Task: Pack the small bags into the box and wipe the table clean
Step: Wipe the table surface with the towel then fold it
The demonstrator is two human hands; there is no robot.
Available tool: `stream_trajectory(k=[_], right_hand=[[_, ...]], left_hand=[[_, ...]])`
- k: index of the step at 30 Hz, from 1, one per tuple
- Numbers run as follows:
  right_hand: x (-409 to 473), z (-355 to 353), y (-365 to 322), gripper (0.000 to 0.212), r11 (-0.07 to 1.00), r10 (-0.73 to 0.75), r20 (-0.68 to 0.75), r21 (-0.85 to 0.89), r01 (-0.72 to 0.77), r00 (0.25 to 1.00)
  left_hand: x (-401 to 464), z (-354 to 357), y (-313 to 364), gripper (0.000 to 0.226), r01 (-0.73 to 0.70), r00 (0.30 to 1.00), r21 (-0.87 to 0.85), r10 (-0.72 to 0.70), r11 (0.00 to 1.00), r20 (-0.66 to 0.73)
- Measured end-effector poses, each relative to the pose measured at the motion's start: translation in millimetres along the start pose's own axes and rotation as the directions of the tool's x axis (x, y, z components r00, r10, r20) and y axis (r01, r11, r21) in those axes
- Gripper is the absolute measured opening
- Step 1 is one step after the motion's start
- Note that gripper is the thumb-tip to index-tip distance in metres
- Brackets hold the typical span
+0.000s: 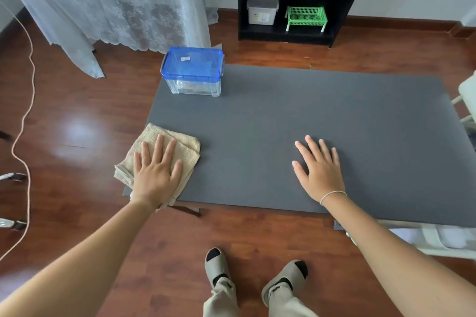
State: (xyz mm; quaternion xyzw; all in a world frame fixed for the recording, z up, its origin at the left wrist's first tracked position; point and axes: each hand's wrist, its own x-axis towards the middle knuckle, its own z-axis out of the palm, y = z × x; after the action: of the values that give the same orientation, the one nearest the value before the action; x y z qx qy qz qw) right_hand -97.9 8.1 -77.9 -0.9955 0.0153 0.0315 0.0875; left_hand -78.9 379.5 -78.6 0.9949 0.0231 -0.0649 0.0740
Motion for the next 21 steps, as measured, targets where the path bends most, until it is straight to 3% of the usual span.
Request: stream_trajectory(k=[4, 9, 13, 15, 18, 21], right_hand=[[-1, 1, 1, 0.054, 1.000, 0.001, -0.002, 0.011, -0.001, 1.000], [-2, 2, 3, 0.048, 0.998, 0.000, -0.039, 0.064, 0.003, 0.999], [-3, 2, 5, 0.040, 0.991, -0.004, -0.083, 0.134, 0.015, 0.997], [-3, 2, 3, 0.039, 0.986, 0.021, -0.095, 0.165, -0.005, 0.995], [2, -6, -17, 0.038, 0.967, 0.064, -0.146, 0.253, -0.025, 0.987], [13, -11, -68, 0.039, 0.954, -0.139, -0.262, 0.223, 0.201, 0.955]], left_hand=[[11, 0, 44, 0.065, -0.045, 0.998, -0.030, 0.046, 0.999, 0.032], [-2, 17, 149, 0.060, -0.411, 0.907, -0.045, 0.413, 0.911, 0.084], [7, 14, 141, 0.053, -0.467, 0.879, -0.082, 0.472, 0.880, 0.058], [14, 3, 126, 0.049, -0.448, 0.883, -0.229, 0.468, 0.864, 0.038], [22, -16, 89, 0.044, -0.344, 0.938, -0.342, 0.339, 0.875, -0.074], [22, -22, 35, 0.042, -0.177, 0.983, -0.304, 0.153, 0.936, -0.099]])
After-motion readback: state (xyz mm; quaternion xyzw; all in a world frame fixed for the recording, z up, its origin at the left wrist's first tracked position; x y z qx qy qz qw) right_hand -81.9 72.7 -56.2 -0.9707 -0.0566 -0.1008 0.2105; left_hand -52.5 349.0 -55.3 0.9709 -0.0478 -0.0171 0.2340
